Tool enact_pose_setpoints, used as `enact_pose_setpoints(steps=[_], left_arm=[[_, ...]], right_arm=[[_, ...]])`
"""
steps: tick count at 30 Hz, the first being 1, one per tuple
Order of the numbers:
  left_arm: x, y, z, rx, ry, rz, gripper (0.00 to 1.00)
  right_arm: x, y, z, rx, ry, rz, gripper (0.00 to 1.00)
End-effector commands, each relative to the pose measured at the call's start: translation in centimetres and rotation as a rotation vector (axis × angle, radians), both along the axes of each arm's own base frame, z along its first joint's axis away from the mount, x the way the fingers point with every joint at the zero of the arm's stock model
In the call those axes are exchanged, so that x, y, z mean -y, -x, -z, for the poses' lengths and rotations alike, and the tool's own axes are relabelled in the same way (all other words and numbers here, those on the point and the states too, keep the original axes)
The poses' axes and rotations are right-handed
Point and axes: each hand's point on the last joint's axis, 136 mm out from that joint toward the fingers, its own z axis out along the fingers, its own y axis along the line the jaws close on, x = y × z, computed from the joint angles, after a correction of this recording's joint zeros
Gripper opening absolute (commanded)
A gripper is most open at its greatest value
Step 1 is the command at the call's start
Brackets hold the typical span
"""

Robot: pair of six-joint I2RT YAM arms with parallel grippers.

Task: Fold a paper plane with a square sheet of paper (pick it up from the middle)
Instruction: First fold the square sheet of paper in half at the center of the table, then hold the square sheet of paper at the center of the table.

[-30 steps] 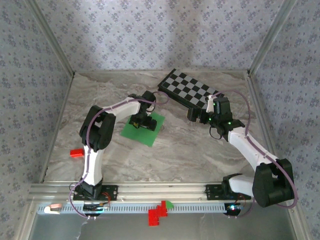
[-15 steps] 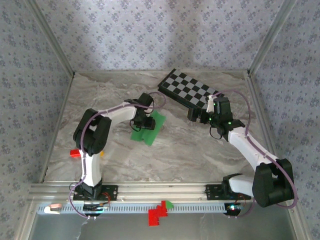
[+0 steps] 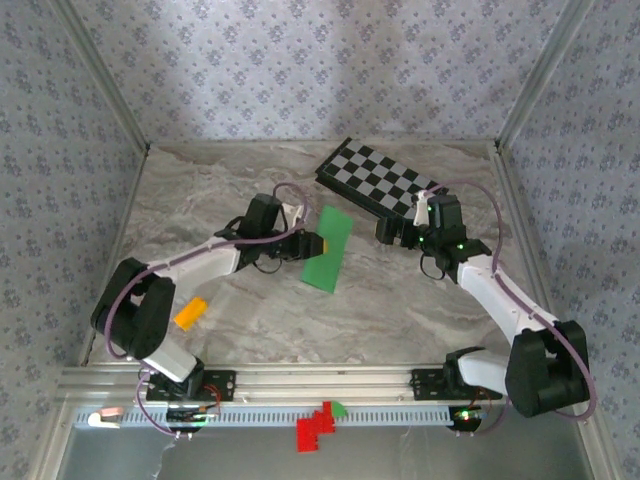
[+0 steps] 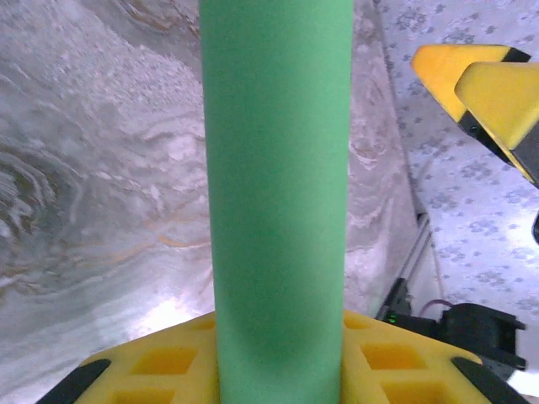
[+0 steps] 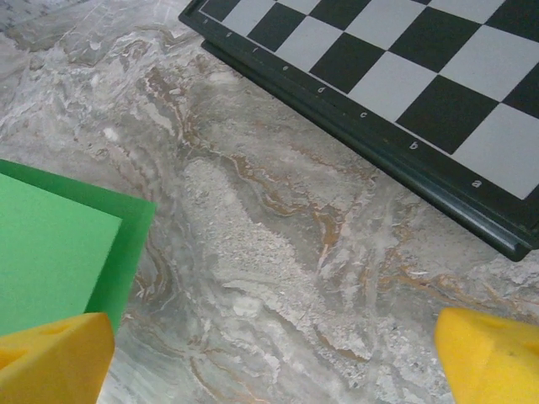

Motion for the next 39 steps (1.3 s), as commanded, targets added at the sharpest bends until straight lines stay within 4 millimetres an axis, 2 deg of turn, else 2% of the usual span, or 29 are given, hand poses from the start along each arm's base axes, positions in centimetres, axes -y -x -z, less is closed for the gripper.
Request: enact_pose_setpoints(steps=[1,7,14,19,22,24,32,35,39], left_arm=[[0.6,0.5,0.0,-0.063,0.091,-0.019,0.31],[-0.6,0.8,4.1,-0.109,0.047,-0.103,0.31],[-2.1,1.5,8.2,-0.145,-0.063,-0.135,0.31],[-3.1,1.6,10.0,-0.155,-0.133,-0.16,0.32],[-3.6,1.6,10.7,-0.153,-0.173,-0.178,0.33],[-4.0,1.6,11.1,-0.153,-0.197,-0.191,0.34],[-5.1,1.9,12.3,-0.133,-0.316,-0.244,0.38],[-5.3,2.2,12.9,-0.13,-0.354,-0.25,0.38],[-5.5,2.5,13.5,-0.134,-0.378,-0.261,0.37]], right_arm=[[-1.9,0.6,-1.0,0.006,0.007,-0.076,0.99],[-4.4,1.2,0.1,-0.029,0.057,-0.151,1.0],[-8.1,2.5,3.0,-0.111,0.067,-0.267,1.0],[-10.6,3.1,4.3,-0.158,0.032,-0.335,1.0],[-12.4,3.4,5.0,-0.186,-0.02,-0.368,0.97],[-13.5,3.4,5.3,-0.206,-0.047,-0.383,0.92],[-17.1,2.9,7.4,-0.28,-0.074,-0.416,0.59],[-17.8,2.3,8.3,-0.296,-0.073,-0.409,0.48],[-18.0,1.4,9.6,-0.314,-0.056,-0.385,0.41]])
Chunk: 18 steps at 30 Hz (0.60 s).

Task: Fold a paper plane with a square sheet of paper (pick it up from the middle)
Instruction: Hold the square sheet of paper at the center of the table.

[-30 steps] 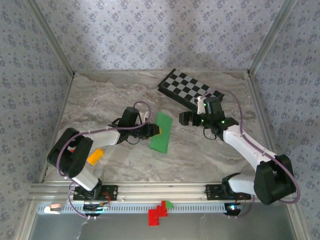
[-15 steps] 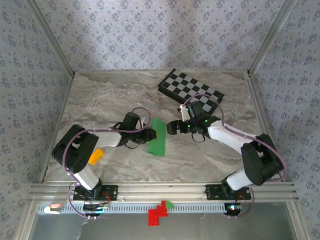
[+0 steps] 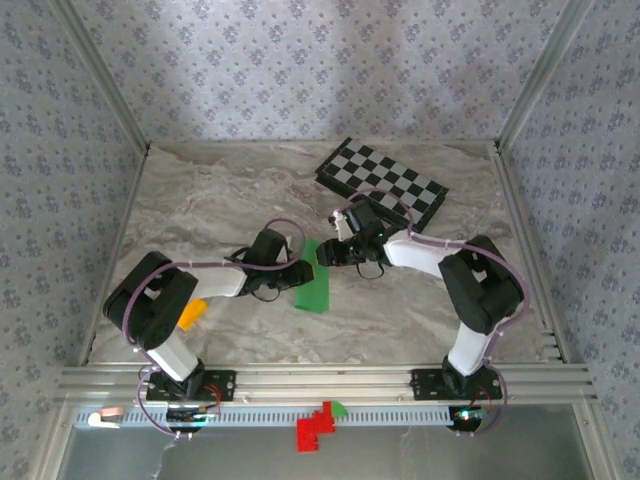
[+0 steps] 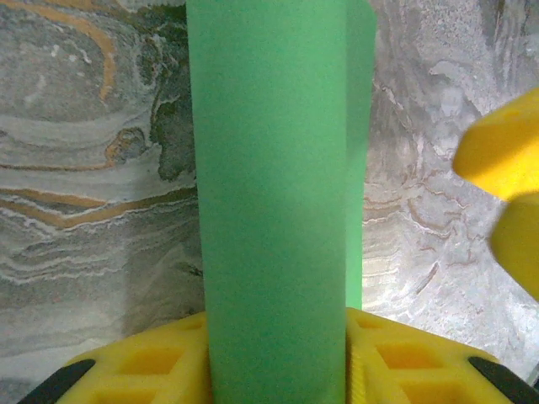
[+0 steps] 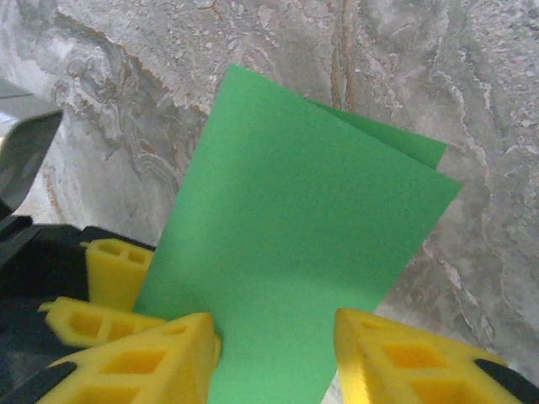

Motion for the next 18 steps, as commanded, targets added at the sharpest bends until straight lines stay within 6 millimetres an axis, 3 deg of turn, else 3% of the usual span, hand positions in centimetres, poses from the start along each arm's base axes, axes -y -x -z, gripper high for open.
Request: enact_pose_setpoints(steps=[1,8,18], left_arm=[[-1.5,1.2,2.4,-0.051,-0.109,-0.015,0.37],[-1.3,1.5,2.5,-0.053,-0.109,-0.006,0.4],[-1.7,1.6,1.3,-0.03,-0.141,0.019,0.55]], right_arm=[[-0.7,-1.1,0.2,-0.007,-0.003,0.015,0.4],[-1.2,-2.0,1.8,-0.034,0.014,0.01,0.33],[-1.7,-2.6,2.7,-0.048,0.008,-0.007,0.3]])
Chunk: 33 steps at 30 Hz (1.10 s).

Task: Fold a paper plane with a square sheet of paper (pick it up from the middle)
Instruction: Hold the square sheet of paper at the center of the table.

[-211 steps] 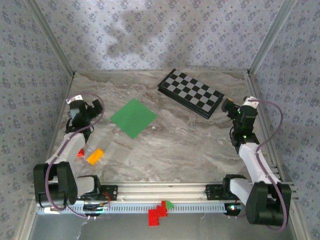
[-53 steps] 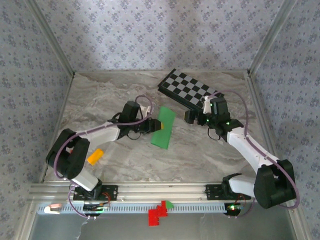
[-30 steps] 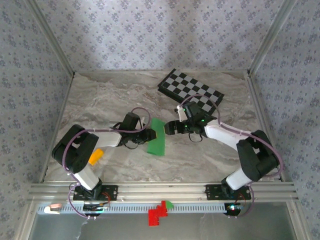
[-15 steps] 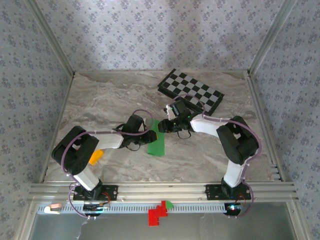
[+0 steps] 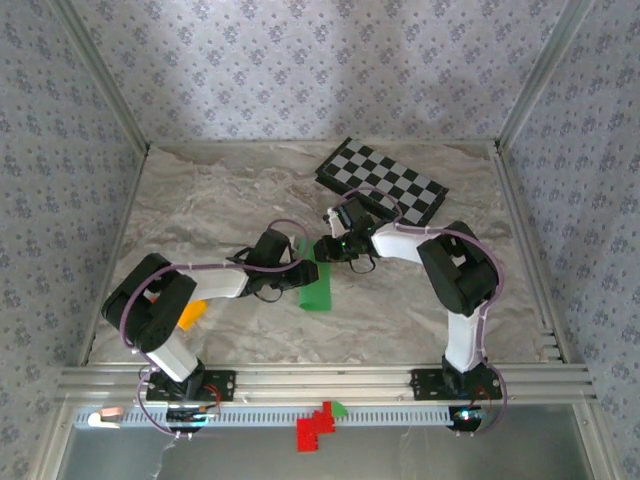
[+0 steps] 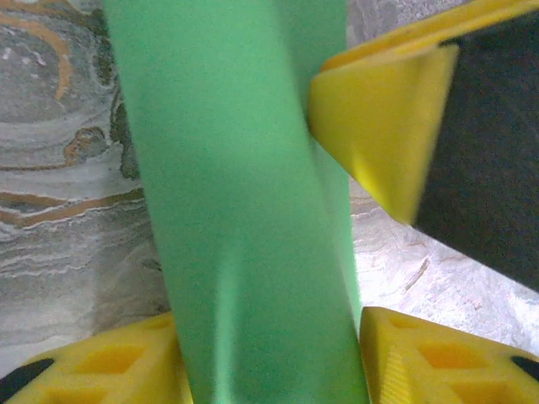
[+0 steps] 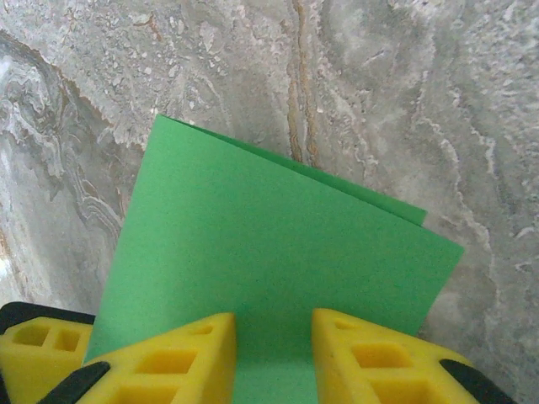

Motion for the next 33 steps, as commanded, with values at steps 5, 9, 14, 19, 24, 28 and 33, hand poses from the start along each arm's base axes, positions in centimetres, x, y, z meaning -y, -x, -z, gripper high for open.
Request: enact_pose_setpoints(steps=[5,9,14,19,24,28,33], left_arm=[[-2.8,1.4,1.6,-0.054,-0.154,-0.003,0.61],[-3.1,1.3,1.2,-0.051,-0.159,0.0,0.66],[-3.3,1.2,0.7,-0.045,-0.178,0.011,0.67],[-3.4,0.9,0.9,-0.047,-0.203,0.009,0.64],[-3.2,0.4,1.1,-0.05,-0.212,0.003,0.59],[-3.5,0.1,1.6,-0.057,-0.233,-0.022,0.53],[-3.9,0.0,1.9,-0.066,-0.252,-0.038,0.5]], right_arm=[[-0.8,-0.5,0.0,-0.006,-0.023,-0.028,0.29],[-0.9,-0.5,0.2,-0.01,-0.029,-0.034,0.27],[-1.1,-0.4,0.5,-0.018,-0.03,-0.04,0.27],[-1.2,-0.4,0.6,-0.019,-0.031,-0.043,0.26],[-1.4,-0.3,0.7,-0.025,-0.037,-0.049,0.26],[-1.6,-0.4,0.2,-0.025,-0.046,-0.053,0.26],[-1.3,-0.5,-1.4,-0.009,-0.065,-0.056,0.32]])
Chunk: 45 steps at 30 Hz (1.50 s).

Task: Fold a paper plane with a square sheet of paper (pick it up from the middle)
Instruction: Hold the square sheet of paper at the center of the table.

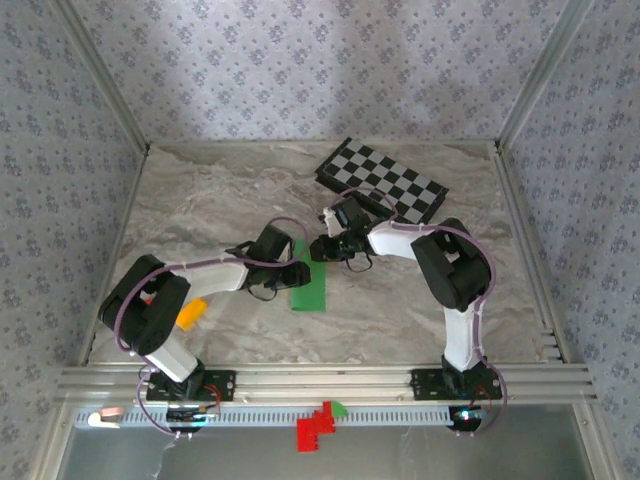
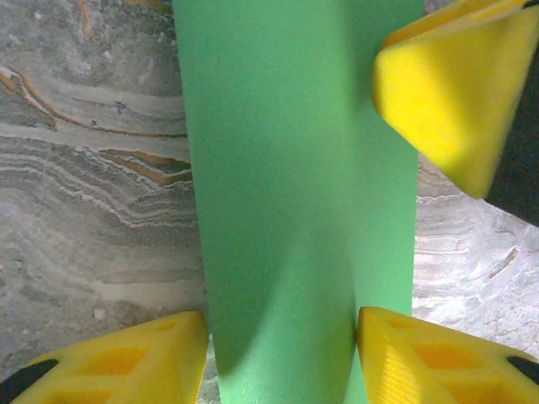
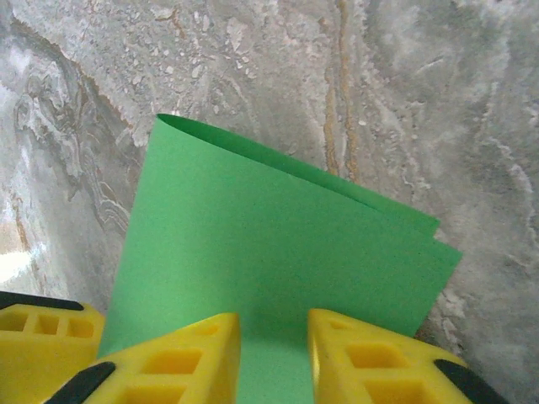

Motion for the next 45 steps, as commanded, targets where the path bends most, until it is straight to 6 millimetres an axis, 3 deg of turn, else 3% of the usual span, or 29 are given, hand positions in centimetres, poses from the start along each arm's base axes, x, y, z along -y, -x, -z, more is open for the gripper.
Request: enact_pose_setpoints(steps=[1,9,15,38,45], left_arm=[[-1.4,-0.3,1.3,-0.025,-0.072,-0.037,0.49],[-1.9,-0.2,1.5,-0.032,-0.085,-0.044,0.44],[-2.2,-0.4,1.5,-0.037,-0.082,-0.051,0.4],[-4.4,-0.6,3.1,-0.038,-0.176,-0.18,0.4],[-4.7,-0.6,3.7,-0.028,-0.2,-0.204,0.42]], right_arm=[[0.2,-0.5,-2.1,0.021,-0.025,-0.009,0.33],[4.6,-0.9,-4.2,0.054,-0.01,0.057,0.43],[7.2,-1.1,-4.6,0.086,0.029,0.102,0.46],[6.8,-0.4,-4.4,0.081,0.015,0.085,0.48],[6.7,-0.5,-4.4,0.084,0.007,0.085,0.56]])
